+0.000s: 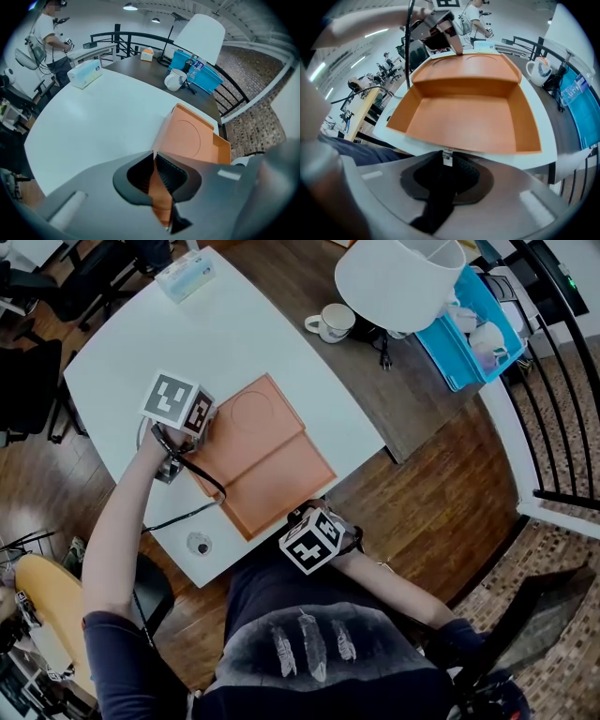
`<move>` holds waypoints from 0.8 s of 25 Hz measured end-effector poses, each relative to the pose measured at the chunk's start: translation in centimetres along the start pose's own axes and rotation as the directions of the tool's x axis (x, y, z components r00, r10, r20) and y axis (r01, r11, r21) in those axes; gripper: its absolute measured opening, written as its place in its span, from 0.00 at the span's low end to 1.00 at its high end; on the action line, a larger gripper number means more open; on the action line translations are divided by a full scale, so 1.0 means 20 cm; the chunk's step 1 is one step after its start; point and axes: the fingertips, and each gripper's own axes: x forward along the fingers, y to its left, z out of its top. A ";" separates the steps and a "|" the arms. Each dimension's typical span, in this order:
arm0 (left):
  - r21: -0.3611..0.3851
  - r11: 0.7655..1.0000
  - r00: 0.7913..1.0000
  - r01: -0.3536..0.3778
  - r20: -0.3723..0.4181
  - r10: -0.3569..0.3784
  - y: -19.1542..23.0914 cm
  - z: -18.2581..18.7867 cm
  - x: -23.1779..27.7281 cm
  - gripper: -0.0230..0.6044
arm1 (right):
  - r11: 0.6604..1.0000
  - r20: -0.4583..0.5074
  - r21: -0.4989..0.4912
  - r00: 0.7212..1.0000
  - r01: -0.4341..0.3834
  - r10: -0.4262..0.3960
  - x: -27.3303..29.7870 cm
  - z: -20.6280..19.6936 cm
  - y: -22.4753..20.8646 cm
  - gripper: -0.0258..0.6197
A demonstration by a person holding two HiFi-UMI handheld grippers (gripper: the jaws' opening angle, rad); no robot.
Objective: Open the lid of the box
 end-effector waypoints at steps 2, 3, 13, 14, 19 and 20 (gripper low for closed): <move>0.006 1.000 1.000 -0.006 0.007 0.006 0.00 0.00 0.00 0.10 | 1.000 0.005 0.015 1.000 -0.010 0.010 0.01 -0.01 0.00 0.14; 0.007 1.000 1.000 -0.008 0.009 0.008 0.00 0.00 0.00 0.10 | 0.999 0.012 0.026 1.000 -0.018 0.017 0.02 -0.01 0.00 0.14; -0.005 0.998 0.992 0.057 0.109 -0.056 -0.01 0.01 -0.05 0.15 | 0.977 0.052 0.137 0.986 -0.166 0.160 0.01 -0.15 0.06 0.26; -0.031 0.995 0.986 0.096 0.141 -0.091 0.00 0.01 -0.08 0.21 | 0.973 0.066 0.155 0.985 -0.169 0.160 -0.01 -0.18 0.03 0.26; -0.101 0.970 0.886 0.219 0.437 -0.155 0.06 -0.04 -0.46 0.33 | 0.947 0.128 0.208 0.967 -0.245 0.222 -0.22 -0.38 -0.22 0.26; -0.086 0.968 0.851 0.236 0.499 -0.163 0.05 -0.06 -0.56 0.33 | 0.942 0.141 0.209 0.962 -0.262 0.236 -0.29 -0.41 -0.30 0.26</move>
